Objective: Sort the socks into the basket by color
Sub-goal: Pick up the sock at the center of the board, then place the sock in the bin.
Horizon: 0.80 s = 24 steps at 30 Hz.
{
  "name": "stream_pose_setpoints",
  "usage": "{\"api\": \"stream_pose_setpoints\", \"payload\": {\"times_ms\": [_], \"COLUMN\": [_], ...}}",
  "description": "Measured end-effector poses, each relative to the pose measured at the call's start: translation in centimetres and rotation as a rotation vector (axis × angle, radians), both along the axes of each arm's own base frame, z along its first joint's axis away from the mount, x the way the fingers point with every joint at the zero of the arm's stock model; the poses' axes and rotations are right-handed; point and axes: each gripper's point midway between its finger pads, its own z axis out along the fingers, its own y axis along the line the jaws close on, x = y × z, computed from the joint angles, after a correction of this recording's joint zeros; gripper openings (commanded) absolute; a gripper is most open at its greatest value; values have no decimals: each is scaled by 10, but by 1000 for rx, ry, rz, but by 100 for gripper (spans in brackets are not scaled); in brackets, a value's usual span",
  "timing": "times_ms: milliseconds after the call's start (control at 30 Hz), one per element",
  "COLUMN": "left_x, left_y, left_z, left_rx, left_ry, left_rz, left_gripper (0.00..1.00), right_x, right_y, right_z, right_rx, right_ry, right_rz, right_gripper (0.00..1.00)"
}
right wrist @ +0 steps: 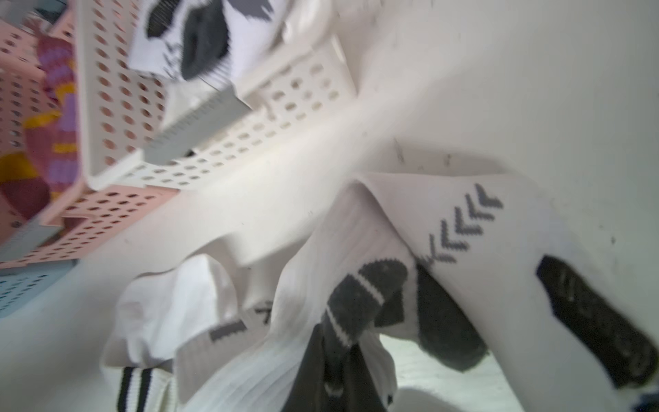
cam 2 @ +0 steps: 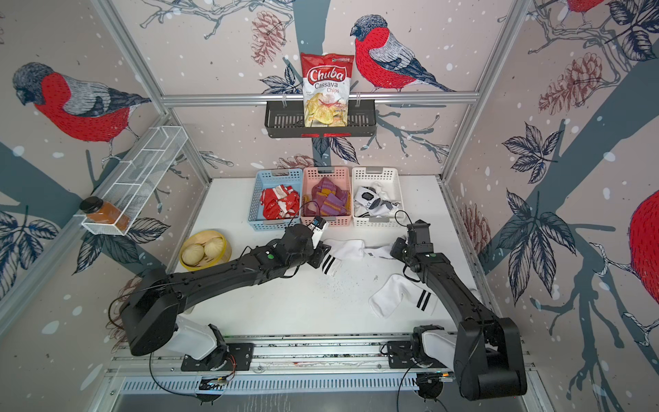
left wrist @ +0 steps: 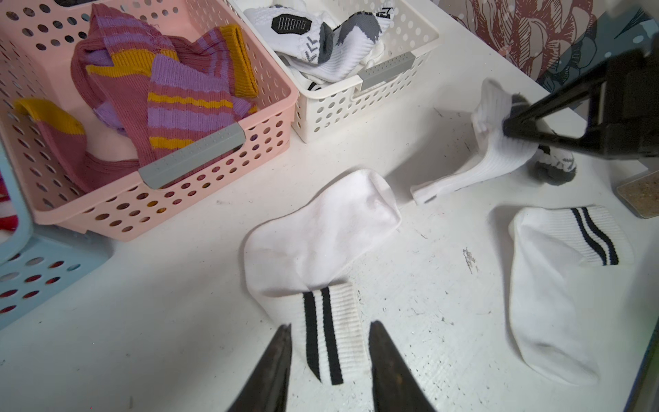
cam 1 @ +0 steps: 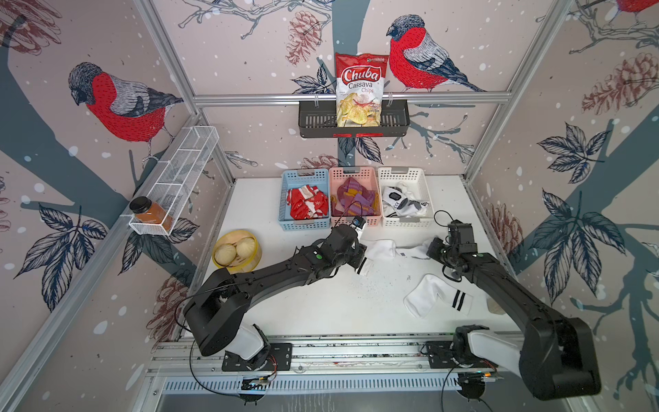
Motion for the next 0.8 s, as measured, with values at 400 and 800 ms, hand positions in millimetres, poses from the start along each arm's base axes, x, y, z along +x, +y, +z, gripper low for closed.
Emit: {"api": "stream_pose_setpoints", "payload": {"times_ms": [400,800], "left_x": [2,12], "left_y": [-2,3], "left_z": [-1,6], "left_rx": [-8,-27], "left_ry": [-6,-23], "left_rz": [-1,17], "left_gripper": [38,39], "right_x": [6,10], "right_y": [12,42], "right_z": [77,122], "right_rx": [19,134], "right_ry": [-159,-259], "right_rz": [45,189], "right_gripper": [16,19]}}
